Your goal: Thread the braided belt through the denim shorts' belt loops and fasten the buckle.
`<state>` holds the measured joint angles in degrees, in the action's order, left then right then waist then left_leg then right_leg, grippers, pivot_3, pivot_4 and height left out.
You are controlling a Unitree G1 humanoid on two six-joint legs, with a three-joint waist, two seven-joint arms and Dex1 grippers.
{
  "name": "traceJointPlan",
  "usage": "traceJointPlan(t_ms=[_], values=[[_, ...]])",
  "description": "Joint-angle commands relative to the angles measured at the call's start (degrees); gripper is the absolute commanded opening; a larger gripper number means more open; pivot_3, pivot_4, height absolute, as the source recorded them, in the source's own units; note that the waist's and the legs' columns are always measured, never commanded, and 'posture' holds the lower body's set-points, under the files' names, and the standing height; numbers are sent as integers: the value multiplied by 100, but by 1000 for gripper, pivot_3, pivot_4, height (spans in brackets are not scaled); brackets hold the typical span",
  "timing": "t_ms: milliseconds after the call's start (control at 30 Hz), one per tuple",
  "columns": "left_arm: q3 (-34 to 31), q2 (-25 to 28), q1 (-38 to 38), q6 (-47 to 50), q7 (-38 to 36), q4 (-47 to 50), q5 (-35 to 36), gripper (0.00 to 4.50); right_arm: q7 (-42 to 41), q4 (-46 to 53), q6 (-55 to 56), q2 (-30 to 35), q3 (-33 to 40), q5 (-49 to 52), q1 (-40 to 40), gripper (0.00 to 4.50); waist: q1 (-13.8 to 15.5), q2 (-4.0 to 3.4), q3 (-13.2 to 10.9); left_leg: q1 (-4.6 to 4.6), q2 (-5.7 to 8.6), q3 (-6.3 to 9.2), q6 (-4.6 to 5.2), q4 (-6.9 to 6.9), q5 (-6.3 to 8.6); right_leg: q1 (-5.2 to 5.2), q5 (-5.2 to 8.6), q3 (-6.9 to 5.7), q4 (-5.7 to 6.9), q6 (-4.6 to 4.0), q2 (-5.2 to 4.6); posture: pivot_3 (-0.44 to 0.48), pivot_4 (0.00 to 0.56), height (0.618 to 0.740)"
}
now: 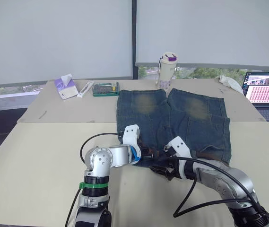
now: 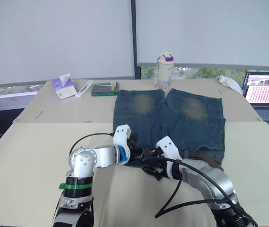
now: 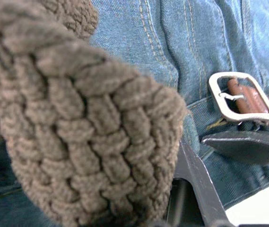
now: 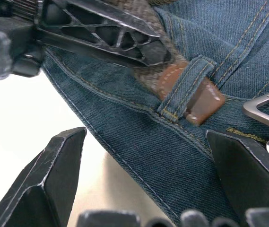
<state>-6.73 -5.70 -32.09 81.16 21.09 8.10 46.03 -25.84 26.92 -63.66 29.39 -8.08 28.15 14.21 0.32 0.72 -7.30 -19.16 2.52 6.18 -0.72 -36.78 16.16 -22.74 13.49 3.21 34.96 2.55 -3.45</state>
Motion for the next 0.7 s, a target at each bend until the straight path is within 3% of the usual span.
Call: traceJointPlan(t_ms=[33,300,700], values=[[-180,-30,-130,214,-36,249,-171,0,-37,-207,-71,37,-141,-60,-173,4456,-1,0,0,0,0,0,0,0,0,1,0,0,0,0,0,0,150,740],[-800,-886,-114,203,-11,-16,-336,0,-63,-201,-69,-44,-284,-126,-96,4456,-21,4,-2,1,-2,0,-3,1,0,4,2,-3,-2,3,1,0,150,740],[-1682,-1365,-62,-140,281,-863,137,0,-1,-7,-101,-21,-141,-139,-220,4456,-30,11,2,26,-5,7,-8,3,6,31,13,-9,-7,20,0,0,150,740]])
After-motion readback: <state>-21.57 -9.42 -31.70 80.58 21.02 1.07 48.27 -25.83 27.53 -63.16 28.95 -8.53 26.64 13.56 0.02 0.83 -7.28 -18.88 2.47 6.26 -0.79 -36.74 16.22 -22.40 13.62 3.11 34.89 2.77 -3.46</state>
